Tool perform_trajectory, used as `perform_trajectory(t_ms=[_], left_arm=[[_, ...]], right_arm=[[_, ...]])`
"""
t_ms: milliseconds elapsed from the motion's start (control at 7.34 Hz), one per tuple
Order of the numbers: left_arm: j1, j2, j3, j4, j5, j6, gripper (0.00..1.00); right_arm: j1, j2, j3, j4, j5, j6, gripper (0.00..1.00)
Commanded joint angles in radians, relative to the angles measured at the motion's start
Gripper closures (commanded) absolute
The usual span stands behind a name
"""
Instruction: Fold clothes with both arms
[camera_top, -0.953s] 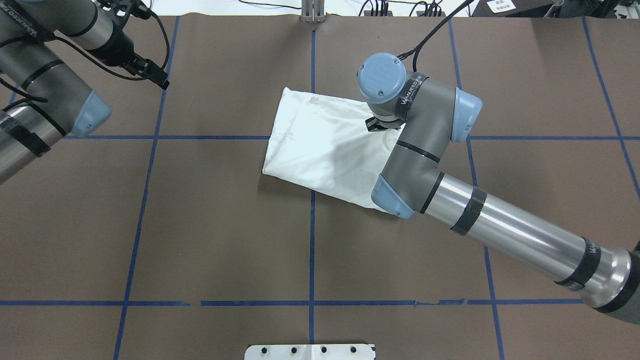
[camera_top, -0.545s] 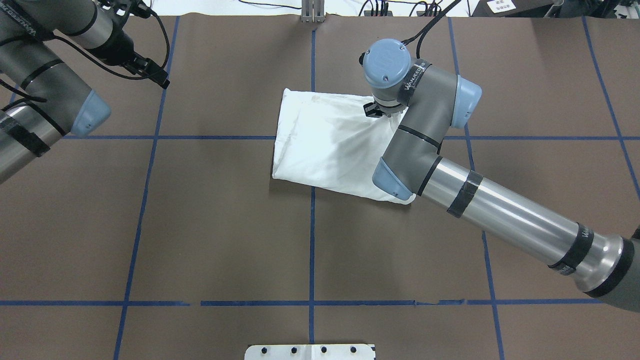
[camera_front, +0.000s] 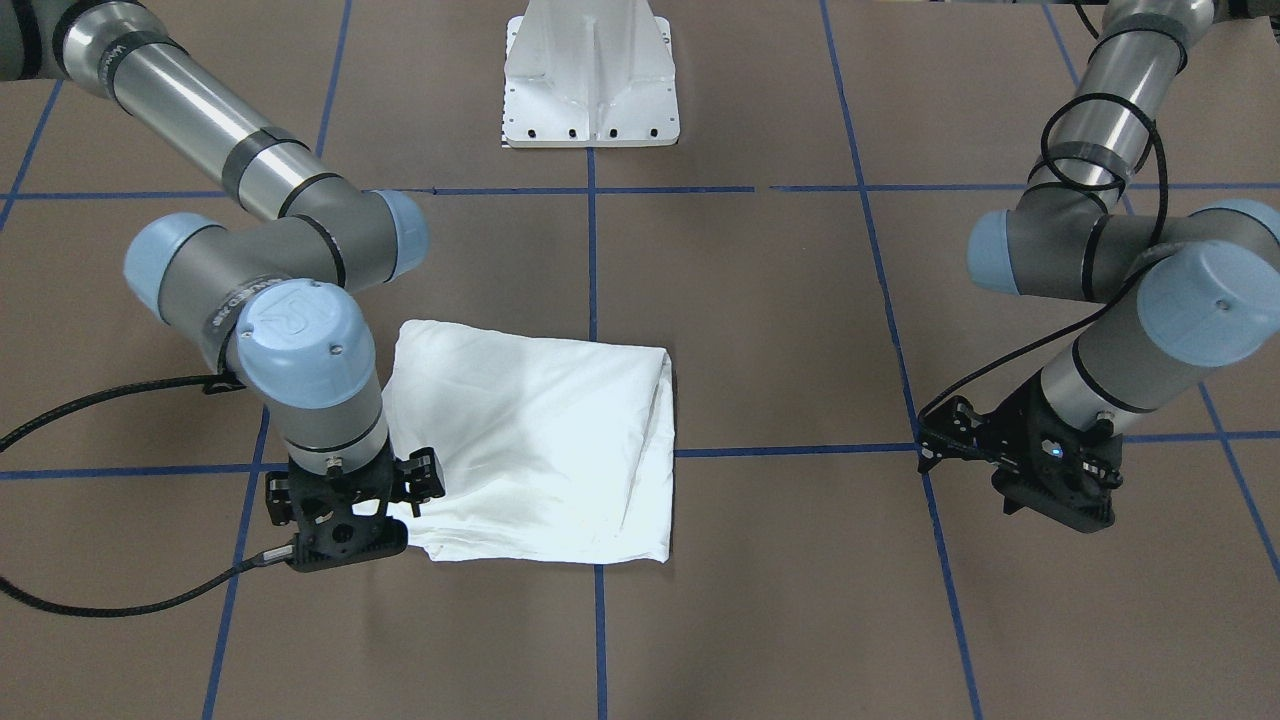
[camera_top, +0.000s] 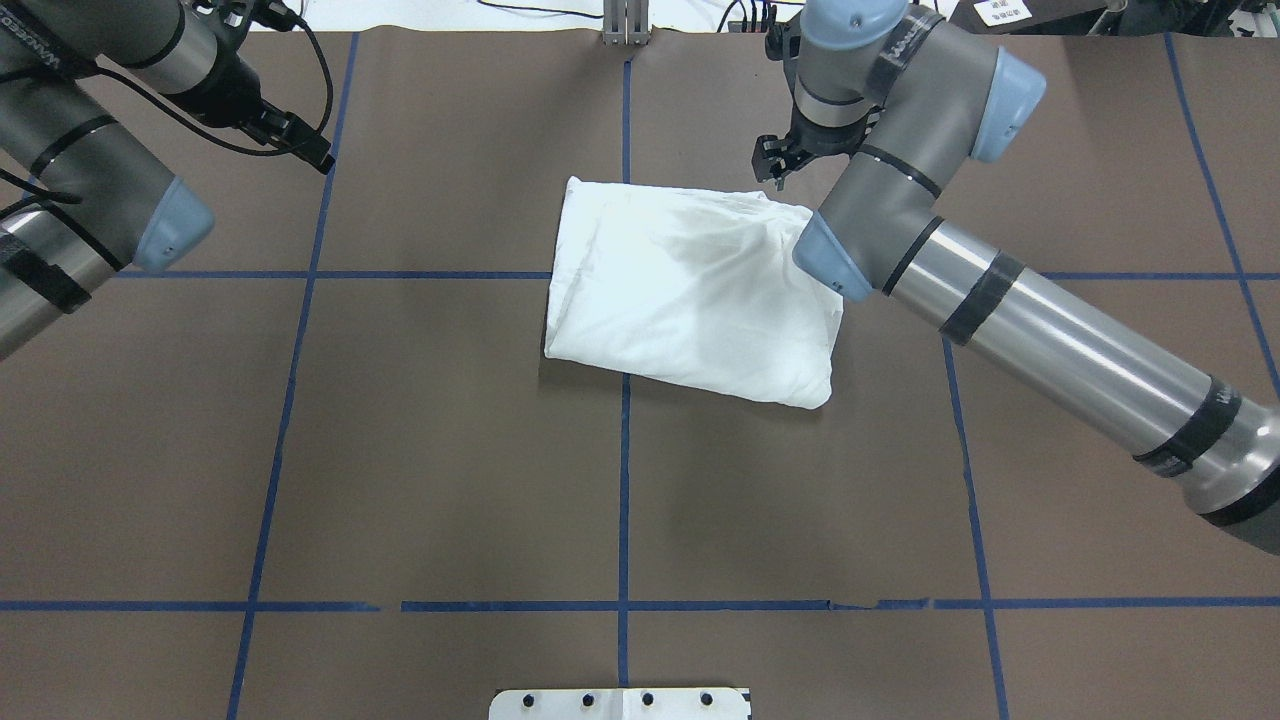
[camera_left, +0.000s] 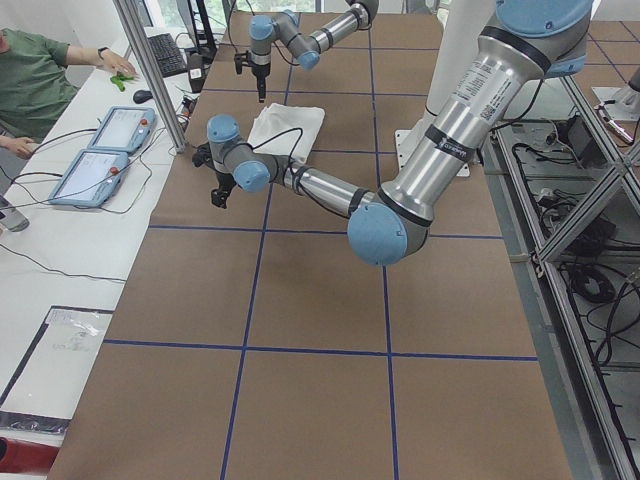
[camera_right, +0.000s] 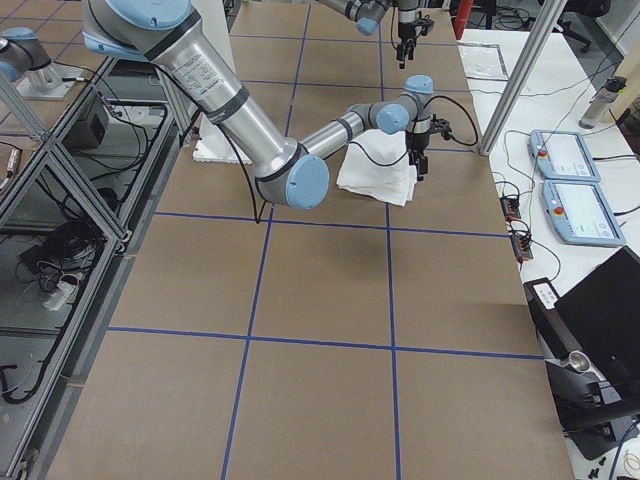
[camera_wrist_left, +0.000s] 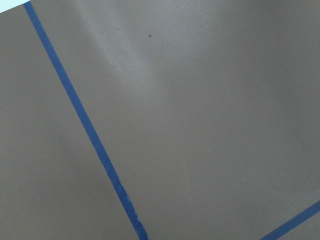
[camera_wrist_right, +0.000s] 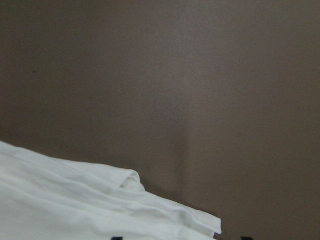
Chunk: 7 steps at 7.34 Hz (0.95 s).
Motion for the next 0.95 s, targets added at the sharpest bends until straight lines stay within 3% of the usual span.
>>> perform_trajectory(t_ms=[0,409,817], left_arm=[[-0.073,0.052,-0.046,0.034,-0.003,0.117,0.00],[-0.281,0.117,-0.054,0.222,-0.006,0.484,0.00],[-0.452,0.218,-0.061,0.379,-0.008,0.689,0.00]], right_arm=[[0.134,-0.069,0.046,-0.052,0.149,-0.190,0.00],[0.346,-0.353,0.237,-0.099,0.277,-0.560,0.00],[0.538,-0.699,0.441,-0.112,0.347,-0.814,0.00]])
